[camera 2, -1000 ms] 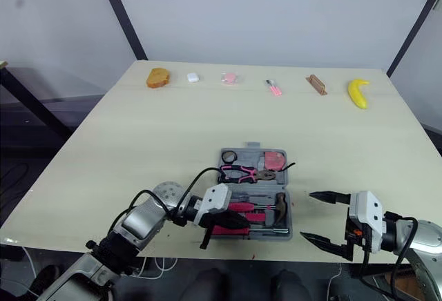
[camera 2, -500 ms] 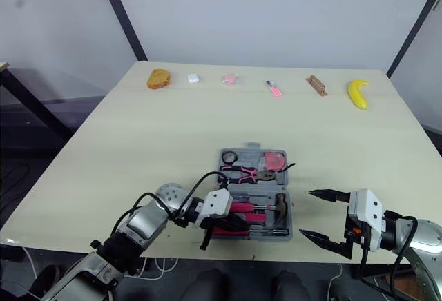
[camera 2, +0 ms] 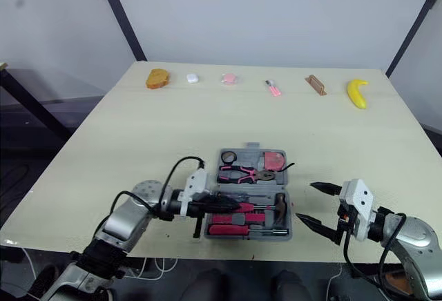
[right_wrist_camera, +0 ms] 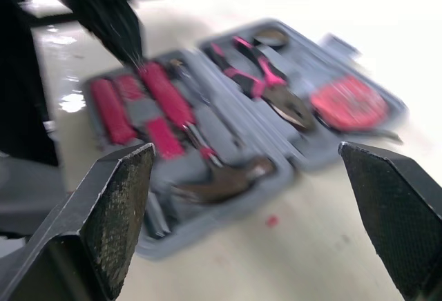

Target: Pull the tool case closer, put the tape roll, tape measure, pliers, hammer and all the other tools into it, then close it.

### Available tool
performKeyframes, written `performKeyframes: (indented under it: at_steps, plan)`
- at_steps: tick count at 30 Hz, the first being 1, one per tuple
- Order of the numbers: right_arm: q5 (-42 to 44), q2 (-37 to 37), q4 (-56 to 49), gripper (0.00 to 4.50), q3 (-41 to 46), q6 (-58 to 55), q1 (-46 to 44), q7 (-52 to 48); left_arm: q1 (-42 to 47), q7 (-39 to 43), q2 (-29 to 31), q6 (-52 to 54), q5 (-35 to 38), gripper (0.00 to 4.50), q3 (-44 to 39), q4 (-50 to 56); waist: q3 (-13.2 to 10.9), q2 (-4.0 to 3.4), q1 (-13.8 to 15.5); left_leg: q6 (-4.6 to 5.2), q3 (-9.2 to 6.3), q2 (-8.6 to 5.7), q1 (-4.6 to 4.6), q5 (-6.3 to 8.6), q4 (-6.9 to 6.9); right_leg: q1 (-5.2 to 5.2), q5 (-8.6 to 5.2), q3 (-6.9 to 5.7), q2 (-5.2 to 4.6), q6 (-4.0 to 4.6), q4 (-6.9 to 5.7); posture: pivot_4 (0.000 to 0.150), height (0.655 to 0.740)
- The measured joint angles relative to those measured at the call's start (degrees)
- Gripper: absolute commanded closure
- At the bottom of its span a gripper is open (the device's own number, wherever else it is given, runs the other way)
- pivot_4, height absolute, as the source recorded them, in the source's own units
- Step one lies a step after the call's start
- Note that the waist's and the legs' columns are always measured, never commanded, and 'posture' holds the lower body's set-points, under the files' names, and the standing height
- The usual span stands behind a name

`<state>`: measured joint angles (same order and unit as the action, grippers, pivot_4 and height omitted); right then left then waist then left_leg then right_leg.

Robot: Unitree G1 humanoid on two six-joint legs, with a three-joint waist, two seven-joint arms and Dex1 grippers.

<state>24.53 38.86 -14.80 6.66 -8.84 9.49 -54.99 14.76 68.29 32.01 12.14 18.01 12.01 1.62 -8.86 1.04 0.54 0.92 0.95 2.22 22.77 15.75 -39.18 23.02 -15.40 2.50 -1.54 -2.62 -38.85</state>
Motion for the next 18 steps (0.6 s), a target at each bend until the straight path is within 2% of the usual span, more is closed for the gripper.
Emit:
performKeyframes:
  at_steps: [5, 11, 14, 15, 16, 17, 18]
  plan:
    - [-4.56, -0.73, 6.41, 0.00, -2.70, -0.21, -4.60, 2.30, -1.48, -1.16, 3.11, 4.47, 2.48, 4.44, -4.20, -0.61, -0.02, 0.00, -0.15, 0.00, 0.05, 0.00, -0.02, 0.00, 0.00, 0.01, 0.00, 0.00, 0.01, 0.00, -0.01, 0.150, 0.7400]
    - [-8.68, -1.63, 15.53, 0.00, -6.52, 0.28, -11.90, 2.43, -0.42, -2.68, 4.17, 5.93, 2.76, 4.44, -9.23, -7.38, -0.03, -0.02, -0.32, 0.00, 0.05, -0.01, 0.04, 0.00, 0.02, 0.03, 0.00, -0.03, -0.01, 0.00, 0.02, 0.150, 0.7400]
    - [-9.76, -2.30, 18.35, 1.10, -8.22, 0.33, -15.31, 1.79, 1.29, -2.62, 4.64, 4.77, 2.49, 4.50, -10.74, -11.94, -0.04, -0.02, -0.47, 0.00, 0.06, -0.01, 0.05, 0.00, 0.02, 0.05, 0.01, -0.02, 0.00, 0.01, 0.00, 0.150, 0.7400]
    - [-10.01, -2.33, 18.58, 1.69, -8.42, 0.44, -15.74, 1.64, 1.34, -2.57, 4.69, 4.43, 2.47, 4.50, -11.17, -12.46, -0.04, -0.02, -0.56, 0.00, 0.06, -0.01, 0.04, 0.00, 0.02, 0.05, 0.01, -0.03, 0.00, 0.01, -0.01, 0.150, 0.7400]
    - [-10.42, -2.34, 19.15, 2.08, -8.74, 0.60, -16.39, 1.46, 1.40, -2.49, 4.77, 3.91, 2.43, 4.50, -11.51, -13.28, -0.04, -0.02, -0.69, 0.00, 0.05, 0.00, 0.04, 0.00, 0.03, 0.05, 0.01, -0.03, 0.00, 0.01, 0.00, 0.150, 0.7400]
    - [-10.99, -2.38, 20.09, 2.27, -9.19, 0.90, -17.22, 1.22, 1.39, -2.33, 4.90, 3.35, 2.30, 4.50, -11.55, -14.19, -0.04, -0.02, -0.80, 0.00, 0.06, 0.00, 0.04, 0.00, 0.03, 0.05, 0.01, -0.03, 0.00, 0.01, 0.00, 0.150, 0.7400]
    - [-11.58, -2.48, 21.08, 3.02, -9.81, 1.28, -18.12, 0.83, 1.34, -2.20, 4.85, 2.56, 1.95, 4.50, -11.50, -15.24, -0.04, -0.02, -0.89, 0.00, 0.06, -0.01, 0.04, 0.00, 0.03, 0.05, 0.01, -0.02, -0.01, 0.01, 0.00, 0.150, 0.7400]
